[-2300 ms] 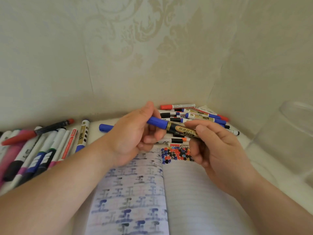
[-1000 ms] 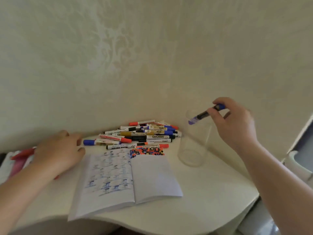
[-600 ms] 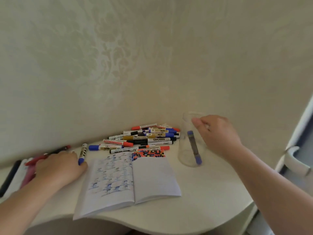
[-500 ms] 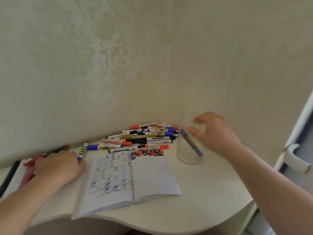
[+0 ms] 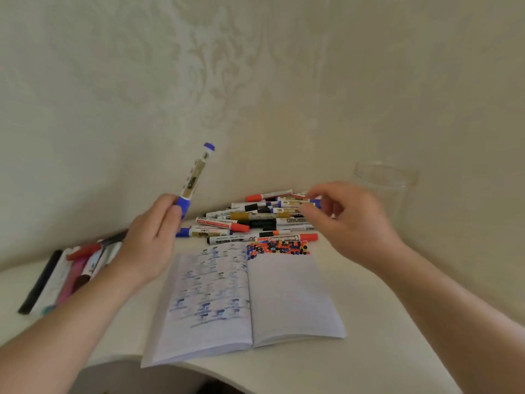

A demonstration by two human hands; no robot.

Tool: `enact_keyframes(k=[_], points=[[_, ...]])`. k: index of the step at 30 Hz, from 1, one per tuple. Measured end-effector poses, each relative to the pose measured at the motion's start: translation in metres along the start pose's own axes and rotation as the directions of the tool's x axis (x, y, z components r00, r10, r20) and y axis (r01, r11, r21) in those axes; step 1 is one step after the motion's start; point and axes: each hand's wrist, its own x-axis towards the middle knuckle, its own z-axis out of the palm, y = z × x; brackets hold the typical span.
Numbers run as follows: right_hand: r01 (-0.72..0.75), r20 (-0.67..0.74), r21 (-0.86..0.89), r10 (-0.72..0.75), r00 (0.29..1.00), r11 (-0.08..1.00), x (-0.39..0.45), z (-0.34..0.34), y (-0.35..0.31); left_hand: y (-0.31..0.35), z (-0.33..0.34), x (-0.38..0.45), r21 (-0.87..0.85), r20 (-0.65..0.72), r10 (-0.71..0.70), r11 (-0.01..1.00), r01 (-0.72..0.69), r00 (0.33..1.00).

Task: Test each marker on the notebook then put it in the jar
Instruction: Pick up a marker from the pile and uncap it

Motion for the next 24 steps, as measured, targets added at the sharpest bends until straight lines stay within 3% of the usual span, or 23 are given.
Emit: enact_keyframes(k=[3, 5, 7, 9, 12, 18, 24], points=[[-0.187, 0.361, 0.354, 0.051, 0.931, 0.916, 0.012, 0.038, -0.017, 0.017, 0.025, 0.005, 0.014, 0.164, 0.245, 0.968, -0.251, 0.956], [-0.295, 0.421, 0.562, 0.04, 0.906, 0.772, 0.022, 0.06, -0.021, 0.021, 0.043, 0.011, 0.087, 0.266, 0.305, 0.937, -0.338, 0.914], [-0.378, 0.388, 0.683, 0.128, 0.913, 0.625, 0.029, 0.078, -0.017, 0.023, 0.058, 0.018, 0.085, 0.325, 0.302, 0.934, -0.346, 0.896], [-0.374, 0.305, 0.717, 0.218, 0.927, 0.588, 0.03, 0.092, -0.006, 0.024, 0.069, 0.028, 0.036, 0.366, 0.262, 0.955, -0.295, 0.893], [-0.342, 0.236, 0.693, 0.249, 0.939, 0.634, 0.025, 0.104, 0.009, 0.022, 0.086, 0.036, -0.08, 0.412, 0.26, 0.965, -0.249, 0.873], [-0.411, 0.34, 0.766, 0.232, 0.912, 0.495, 0.023, 0.116, 0.013, 0.011, 0.097, 0.034, -0.1, 0.503, 0.308, 0.949, -0.299, 0.808], [-0.405, 0.372, 0.783, 0.167, 0.913, 0.472, 0.021, 0.123, 0.013, 0.008, 0.088, 0.032, -0.134, 0.524, 0.269, 0.963, -0.234, 0.808]])
